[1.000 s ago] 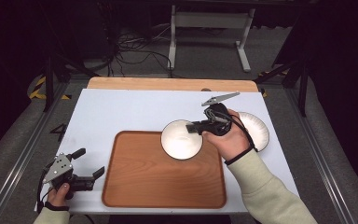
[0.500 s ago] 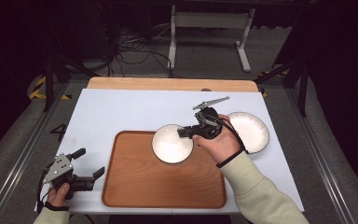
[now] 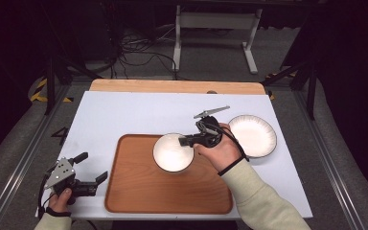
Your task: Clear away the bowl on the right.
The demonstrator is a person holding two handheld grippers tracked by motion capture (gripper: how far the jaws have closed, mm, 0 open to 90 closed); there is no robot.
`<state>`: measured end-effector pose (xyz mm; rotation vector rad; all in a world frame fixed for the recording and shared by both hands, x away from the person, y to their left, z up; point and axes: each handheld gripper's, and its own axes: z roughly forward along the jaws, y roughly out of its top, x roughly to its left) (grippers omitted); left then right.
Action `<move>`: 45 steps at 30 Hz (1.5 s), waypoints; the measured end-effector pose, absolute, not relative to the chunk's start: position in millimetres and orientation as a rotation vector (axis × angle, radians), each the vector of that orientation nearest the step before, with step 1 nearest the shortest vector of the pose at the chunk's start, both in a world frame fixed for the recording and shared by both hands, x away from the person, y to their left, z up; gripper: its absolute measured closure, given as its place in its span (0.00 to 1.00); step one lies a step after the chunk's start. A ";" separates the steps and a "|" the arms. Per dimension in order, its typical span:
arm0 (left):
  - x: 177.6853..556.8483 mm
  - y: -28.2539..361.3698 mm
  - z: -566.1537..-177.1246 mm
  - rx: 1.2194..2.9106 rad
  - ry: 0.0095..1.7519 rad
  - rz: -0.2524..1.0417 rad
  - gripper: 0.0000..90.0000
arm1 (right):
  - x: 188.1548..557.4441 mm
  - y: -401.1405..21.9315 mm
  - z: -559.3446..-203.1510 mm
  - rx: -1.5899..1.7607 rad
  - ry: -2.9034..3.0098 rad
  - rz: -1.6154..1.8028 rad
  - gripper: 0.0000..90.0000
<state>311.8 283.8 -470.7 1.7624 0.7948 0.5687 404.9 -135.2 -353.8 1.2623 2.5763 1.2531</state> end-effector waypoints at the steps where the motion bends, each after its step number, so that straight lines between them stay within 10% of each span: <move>1: 311.7 283.8 -470.7 1.763 0.795 0.568 0.00 | 404.9 -134.6 -355.8 1.262 2.579 1.250 0.88; 45: 311.7 283.7 -470.8 1.764 0.795 0.567 0.00 | 408.8 -127.7 -415.3 1.347 2.642 1.180 0.87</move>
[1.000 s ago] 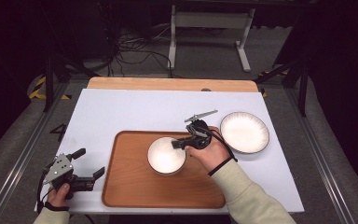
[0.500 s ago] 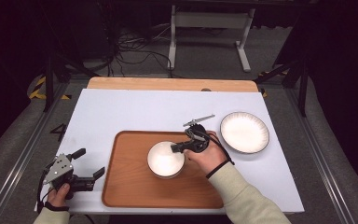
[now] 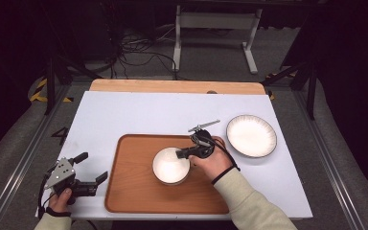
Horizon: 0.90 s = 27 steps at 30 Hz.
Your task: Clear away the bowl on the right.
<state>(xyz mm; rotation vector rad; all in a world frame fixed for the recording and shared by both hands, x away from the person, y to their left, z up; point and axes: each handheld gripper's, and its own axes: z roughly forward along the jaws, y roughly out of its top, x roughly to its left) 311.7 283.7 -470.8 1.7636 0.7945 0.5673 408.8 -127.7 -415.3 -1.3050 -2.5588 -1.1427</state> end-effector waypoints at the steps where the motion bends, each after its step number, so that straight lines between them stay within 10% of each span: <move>1: 311.6 283.8 -470.7 1.766 0.795 0.567 0.00 | 408.9 -128.0 -415.7 -1.304 -2.556 -1.146 0.87; 27: 311.7 283.7 -470.8 1.764 0.795 0.567 0.00 | 408.7 -134.6 -416.3 -1.212 -2.663 -1.209 0.74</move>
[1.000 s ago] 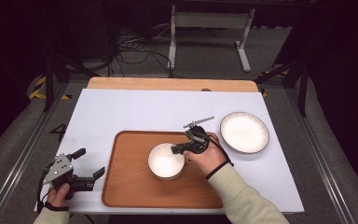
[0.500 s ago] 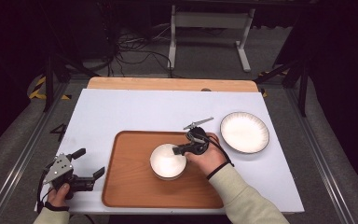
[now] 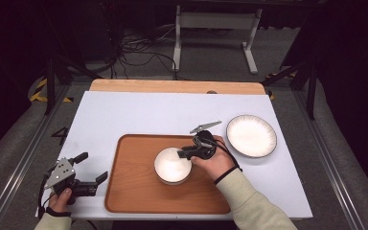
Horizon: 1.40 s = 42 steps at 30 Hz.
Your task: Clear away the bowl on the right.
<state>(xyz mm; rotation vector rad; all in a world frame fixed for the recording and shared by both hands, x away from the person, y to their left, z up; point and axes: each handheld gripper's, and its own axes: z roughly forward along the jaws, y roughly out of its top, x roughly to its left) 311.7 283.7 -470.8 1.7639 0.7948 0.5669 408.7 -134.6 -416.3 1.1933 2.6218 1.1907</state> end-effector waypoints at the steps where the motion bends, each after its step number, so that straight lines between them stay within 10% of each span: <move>1: 311.7 283.7 -470.7 1.766 0.795 0.567 0.00 | 408.0 -134.7 -414.6 1.178 2.615 1.193 0.72; 42: 311.1 283.3 -470.6 1.772 0.787 0.583 0.00 | 376.8 -153.1 -380.7 0.403 2.305 1.587 0.32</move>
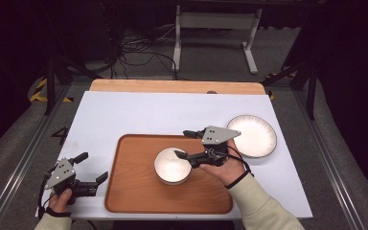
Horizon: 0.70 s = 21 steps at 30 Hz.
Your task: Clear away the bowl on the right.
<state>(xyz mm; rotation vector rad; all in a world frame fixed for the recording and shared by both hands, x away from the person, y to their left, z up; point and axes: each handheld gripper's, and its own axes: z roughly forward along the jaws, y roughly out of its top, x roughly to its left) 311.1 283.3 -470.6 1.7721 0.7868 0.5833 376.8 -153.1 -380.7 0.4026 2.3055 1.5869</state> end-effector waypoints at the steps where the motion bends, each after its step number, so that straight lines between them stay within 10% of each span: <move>1: 310.9 283.0 -470.7 1.769 0.790 0.577 0.00 | 377.0 -154.0 -380.7 0.399 2.304 1.587 0.32; 21: 310.8 283.0 -470.8 1.766 0.792 0.577 0.00 | 375.0 -193.5 -372.4 0.454 2.257 1.576 0.30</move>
